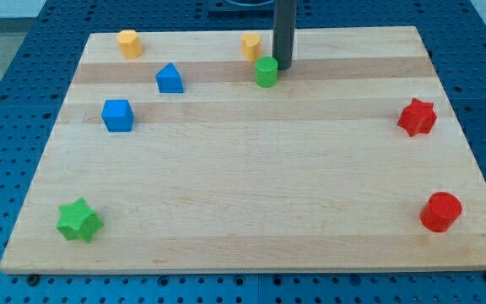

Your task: Push the green circle horizontally to the triangle

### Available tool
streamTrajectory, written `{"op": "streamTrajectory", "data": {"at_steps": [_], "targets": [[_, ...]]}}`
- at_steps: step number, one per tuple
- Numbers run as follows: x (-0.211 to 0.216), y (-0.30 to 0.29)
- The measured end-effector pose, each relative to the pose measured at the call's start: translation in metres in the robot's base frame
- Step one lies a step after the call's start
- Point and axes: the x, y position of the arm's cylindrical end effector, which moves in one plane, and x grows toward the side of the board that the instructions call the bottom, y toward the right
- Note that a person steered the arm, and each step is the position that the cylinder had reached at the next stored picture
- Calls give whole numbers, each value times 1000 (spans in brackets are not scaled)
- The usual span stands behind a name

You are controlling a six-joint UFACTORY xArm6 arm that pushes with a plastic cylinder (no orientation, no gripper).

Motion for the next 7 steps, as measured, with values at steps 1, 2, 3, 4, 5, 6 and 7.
{"op": "streamTrajectory", "data": {"at_steps": [1, 2, 3, 4, 5, 6, 7], "targets": [[2, -18], [2, -32], [2, -45], [-1, -47], [-13, -47], [-23, -47], [-29, -47]]}}
